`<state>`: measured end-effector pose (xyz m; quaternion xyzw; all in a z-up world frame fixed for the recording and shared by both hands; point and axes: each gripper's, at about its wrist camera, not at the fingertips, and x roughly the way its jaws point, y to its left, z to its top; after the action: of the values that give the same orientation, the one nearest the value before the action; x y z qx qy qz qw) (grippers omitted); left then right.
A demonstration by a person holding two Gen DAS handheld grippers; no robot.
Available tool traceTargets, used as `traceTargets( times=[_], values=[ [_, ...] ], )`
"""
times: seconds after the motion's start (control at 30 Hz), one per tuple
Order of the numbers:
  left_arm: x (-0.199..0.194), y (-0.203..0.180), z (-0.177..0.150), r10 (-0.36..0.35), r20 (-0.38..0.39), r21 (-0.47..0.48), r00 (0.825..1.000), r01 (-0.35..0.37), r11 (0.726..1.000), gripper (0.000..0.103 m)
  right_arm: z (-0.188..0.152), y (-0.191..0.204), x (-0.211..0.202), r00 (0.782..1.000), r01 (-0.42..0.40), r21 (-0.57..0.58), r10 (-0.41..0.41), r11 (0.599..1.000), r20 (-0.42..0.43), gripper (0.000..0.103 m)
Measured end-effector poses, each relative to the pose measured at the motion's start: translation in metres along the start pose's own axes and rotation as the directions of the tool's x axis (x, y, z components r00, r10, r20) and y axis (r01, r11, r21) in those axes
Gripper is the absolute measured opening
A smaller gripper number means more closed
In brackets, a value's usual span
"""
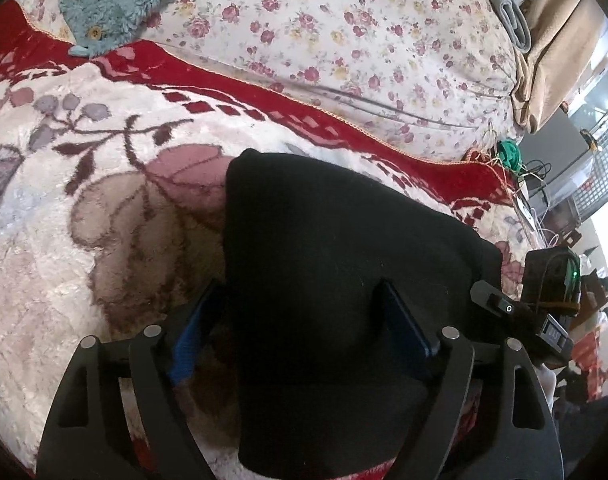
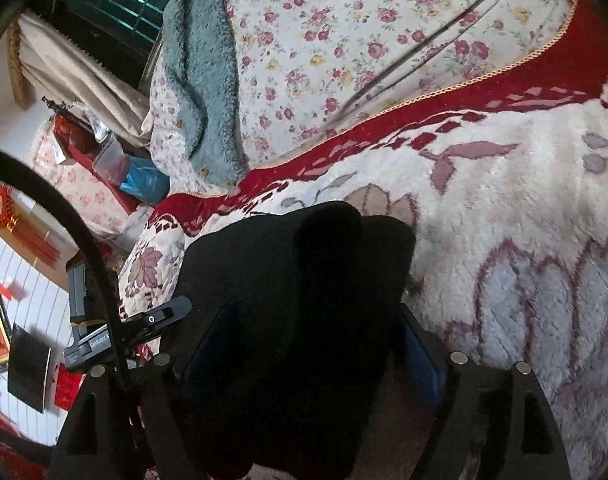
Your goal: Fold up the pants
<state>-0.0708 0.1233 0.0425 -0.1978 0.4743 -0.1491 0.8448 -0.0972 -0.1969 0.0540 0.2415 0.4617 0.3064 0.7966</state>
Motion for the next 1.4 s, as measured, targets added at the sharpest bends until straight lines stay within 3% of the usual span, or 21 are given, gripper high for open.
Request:
traceTargets(
  times=[0.2, 0.43, 0.5, 0.53, 0.67, 0.8, 1.13, 1.4],
  values=[
    [0.006, -0.003, 0.000, 0.005, 0.004, 0.033, 1.000, -0.005, 0.999, 0.087, -0.001, 0.001, 0.002, 1.000, -0.002, -0.034, 0.002, 0.999, 0.006, 0.081],
    [0.008, -0.003, 0.002, -0.011, -0.017, 0.050, 1.000, 0.012, 0.999, 0.087, -0.006, 0.000, -0.002, 0.999, 0.006, -0.045, -0.004, 0.999, 0.045, 0.066],
    [0.008, -0.005, 0.001, -0.027, -0.024, 0.052, 0.999, 0.029, 0.998, 0.068, -0.008, 0.002, -0.003, 0.998, 0.006, -0.050, -0.003, 0.999, 0.055, 0.061],
    [0.007, -0.007, 0.001, -0.026, -0.021, 0.052, 0.999, 0.027, 0.998, 0.067, -0.010, 0.004, -0.004, 0.998, 0.011, -0.056, -0.007, 0.998, 0.061, 0.057],
    [0.001, -0.015, -0.002, -0.014, 0.015, 0.084, 1.000, 0.012, 0.996, 0.044, -0.011, 0.014, -0.009, 0.997, 0.027, -0.071, -0.021, 0.997, 0.077, 0.048],
    [-0.012, -0.020, -0.001, 0.000, 0.040, 0.095, 0.999, -0.004, 0.995, 0.033, -0.008, 0.029, -0.015, 0.995, 0.045, -0.090, -0.036, 0.995, 0.096, 0.044],
    [-0.066, 0.001, 0.009, 0.021, 0.117, 0.045, 0.993, -0.027, 0.999, 0.031, 0.003, 0.071, -0.003, 0.995, -0.037, -0.116, 0.047, 0.993, 0.086, 0.041],
    [-0.121, 0.051, 0.028, 0.116, 0.185, -0.013, 0.976, -0.116, 0.993, 0.031, 0.021, 0.128, 0.056, 0.989, -0.138, -0.157, 0.144, 0.978, 0.030, 0.041]
  ],
)
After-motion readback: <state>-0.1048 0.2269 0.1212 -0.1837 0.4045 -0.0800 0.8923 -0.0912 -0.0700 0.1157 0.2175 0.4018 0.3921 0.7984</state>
